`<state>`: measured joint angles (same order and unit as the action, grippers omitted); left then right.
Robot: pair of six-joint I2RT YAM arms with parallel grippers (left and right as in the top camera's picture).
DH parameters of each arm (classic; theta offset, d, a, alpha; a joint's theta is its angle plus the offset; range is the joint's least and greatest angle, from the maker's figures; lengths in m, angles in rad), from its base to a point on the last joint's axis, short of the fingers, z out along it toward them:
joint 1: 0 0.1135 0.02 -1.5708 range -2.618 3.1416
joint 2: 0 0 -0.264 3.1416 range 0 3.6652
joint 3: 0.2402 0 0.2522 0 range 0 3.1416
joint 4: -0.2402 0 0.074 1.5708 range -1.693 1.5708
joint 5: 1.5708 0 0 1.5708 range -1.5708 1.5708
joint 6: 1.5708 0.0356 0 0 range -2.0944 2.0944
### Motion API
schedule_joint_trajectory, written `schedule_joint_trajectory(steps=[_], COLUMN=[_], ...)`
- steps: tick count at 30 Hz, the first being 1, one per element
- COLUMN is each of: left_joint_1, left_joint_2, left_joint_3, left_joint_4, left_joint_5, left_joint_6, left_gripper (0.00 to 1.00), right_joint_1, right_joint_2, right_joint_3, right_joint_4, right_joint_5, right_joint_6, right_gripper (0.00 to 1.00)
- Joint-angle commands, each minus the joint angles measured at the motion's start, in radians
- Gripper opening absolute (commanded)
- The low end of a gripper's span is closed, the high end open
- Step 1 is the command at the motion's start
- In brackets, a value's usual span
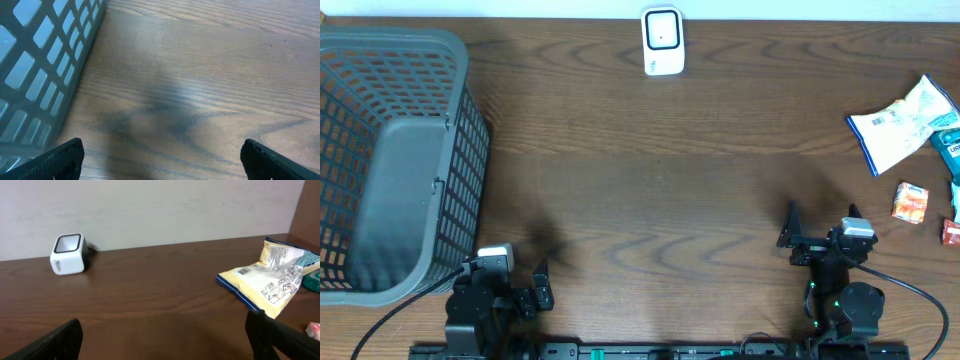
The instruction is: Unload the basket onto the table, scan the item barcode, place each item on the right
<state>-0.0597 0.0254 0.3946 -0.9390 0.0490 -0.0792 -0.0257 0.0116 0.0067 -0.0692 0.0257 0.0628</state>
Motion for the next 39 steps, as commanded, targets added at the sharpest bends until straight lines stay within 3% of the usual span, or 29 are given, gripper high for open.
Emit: schedule_joint_trajectory(steps=[1,14,20,30,33,39], left_joint_1=[0.004,0.004,0.005,0.004,0.004,-0.004], left_joint_2=[-0.002,-0.005,-0.024,-0.024,-0.024,-0.024], left_joint_3=[-0.001,-0.002,-0.074,-0.340,-0.386,-0.391], left_joint_4=[-0.003,0.015,0.310,0.858,0.908,0.866], left_joint_5=[-0.005,-0.024,-0.035,-0.036,-0.035,-0.043], left_joint_6=[-0.008,-0.005,0.000,0.042,0.061,0.097], left_gripper=[1.00,1.00,1.00,1.00,1.00,1.00], right_joint_1=[-0.008,-0.008,-0.008,-0.008,-0.008,-0.008], right_joint_2=[-0.006,-0.006,-0.006,-0.006,-0.006,-0.006], right_joint_3=[-0.001,-0.001,-0.001,-0.001,-0.001,-0.001], right_joint_4=[-0.003,-0.003,-0.003,-0.003,-0.003,-0.003], right_joint_5=[0.006,0.006,0.006,0.006,0.006,0.006], right_joint_6=[-0.016,-0.016,-0.016,-0.016,-0.016,-0.016], right_gripper=[0.99,0.99,0.99,0.99,0.99,0.99])
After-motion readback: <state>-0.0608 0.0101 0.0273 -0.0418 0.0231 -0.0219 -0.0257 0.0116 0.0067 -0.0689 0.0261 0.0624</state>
